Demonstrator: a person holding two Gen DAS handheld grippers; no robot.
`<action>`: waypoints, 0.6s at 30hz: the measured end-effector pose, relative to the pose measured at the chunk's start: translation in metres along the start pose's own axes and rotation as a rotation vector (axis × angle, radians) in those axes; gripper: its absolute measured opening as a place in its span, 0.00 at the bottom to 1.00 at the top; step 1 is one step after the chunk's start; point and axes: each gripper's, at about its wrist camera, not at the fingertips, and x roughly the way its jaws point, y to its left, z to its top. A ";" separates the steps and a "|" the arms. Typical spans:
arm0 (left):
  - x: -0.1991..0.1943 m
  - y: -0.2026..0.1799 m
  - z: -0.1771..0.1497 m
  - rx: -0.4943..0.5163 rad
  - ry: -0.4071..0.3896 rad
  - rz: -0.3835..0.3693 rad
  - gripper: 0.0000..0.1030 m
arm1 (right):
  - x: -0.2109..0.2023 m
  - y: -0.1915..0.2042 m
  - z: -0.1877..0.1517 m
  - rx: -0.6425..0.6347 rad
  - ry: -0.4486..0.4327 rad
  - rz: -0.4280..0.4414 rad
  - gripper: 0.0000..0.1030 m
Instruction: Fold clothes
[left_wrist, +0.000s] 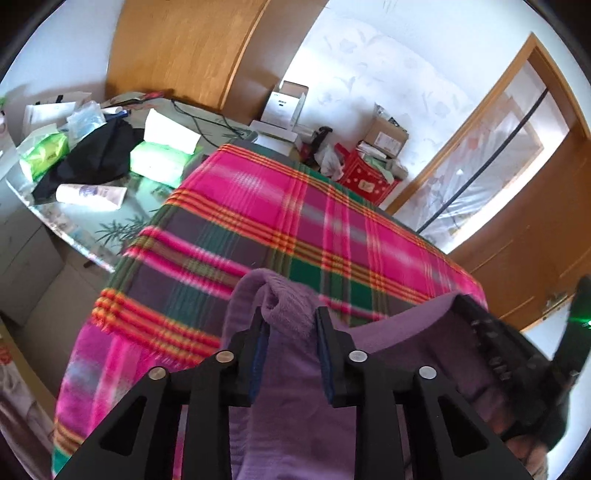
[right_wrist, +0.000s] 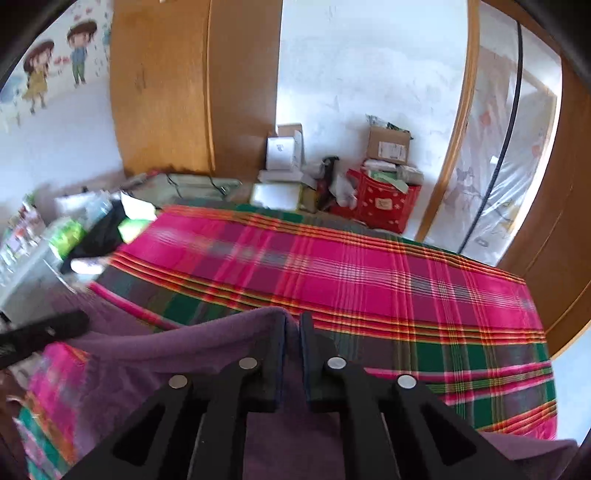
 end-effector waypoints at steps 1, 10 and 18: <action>-0.003 0.004 -0.001 -0.006 -0.001 0.009 0.31 | -0.008 -0.001 0.000 0.004 -0.011 0.019 0.13; -0.038 0.030 -0.034 -0.047 0.023 0.043 0.32 | -0.062 -0.004 -0.018 0.010 -0.008 0.105 0.22; -0.063 0.030 -0.102 0.095 0.105 0.082 0.32 | -0.123 -0.014 -0.087 -0.099 -0.026 0.111 0.22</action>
